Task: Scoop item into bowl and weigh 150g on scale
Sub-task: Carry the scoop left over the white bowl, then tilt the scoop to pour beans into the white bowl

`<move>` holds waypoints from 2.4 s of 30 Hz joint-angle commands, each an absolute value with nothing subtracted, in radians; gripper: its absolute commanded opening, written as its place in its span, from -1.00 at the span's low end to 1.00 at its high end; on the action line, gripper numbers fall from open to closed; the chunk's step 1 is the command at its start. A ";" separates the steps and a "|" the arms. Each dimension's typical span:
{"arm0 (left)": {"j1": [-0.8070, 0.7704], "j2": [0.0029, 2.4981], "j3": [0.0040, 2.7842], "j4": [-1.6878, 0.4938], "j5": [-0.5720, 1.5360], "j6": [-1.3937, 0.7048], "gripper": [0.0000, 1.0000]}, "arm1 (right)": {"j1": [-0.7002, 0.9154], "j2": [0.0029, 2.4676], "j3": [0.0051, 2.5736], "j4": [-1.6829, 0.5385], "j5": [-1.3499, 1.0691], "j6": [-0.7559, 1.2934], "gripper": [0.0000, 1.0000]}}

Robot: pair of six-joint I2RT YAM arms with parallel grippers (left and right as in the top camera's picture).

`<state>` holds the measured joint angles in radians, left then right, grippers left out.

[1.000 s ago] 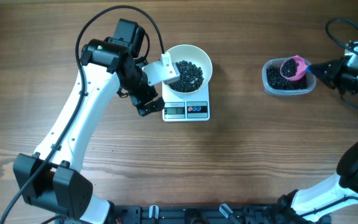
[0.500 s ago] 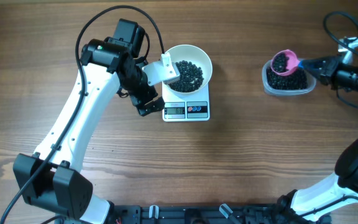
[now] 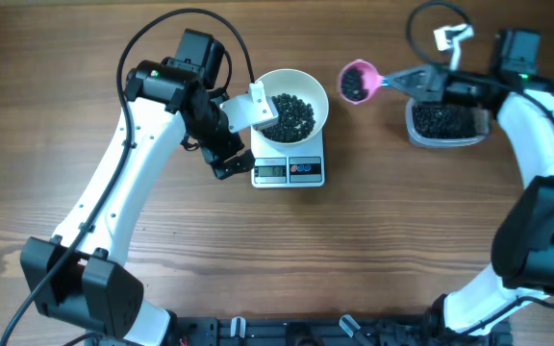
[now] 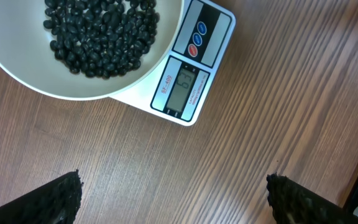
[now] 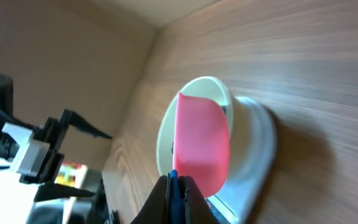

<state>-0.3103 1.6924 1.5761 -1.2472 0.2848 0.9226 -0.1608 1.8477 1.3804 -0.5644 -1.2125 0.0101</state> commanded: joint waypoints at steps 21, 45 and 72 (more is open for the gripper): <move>-0.305 1.706 1.570 -1.245 0.286 0.936 1.00 | 0.192 1.613 1.394 -0.416 -0.659 -0.039 -0.91; -0.305 1.706 1.570 -1.245 0.286 0.936 1.00 | 0.384 1.558 1.394 -0.471 -0.263 -0.264 -0.91; -0.305 1.706 1.570 -1.245 0.286 0.936 1.00 | 0.392 1.575 1.394 -0.533 -0.383 -0.550 -0.91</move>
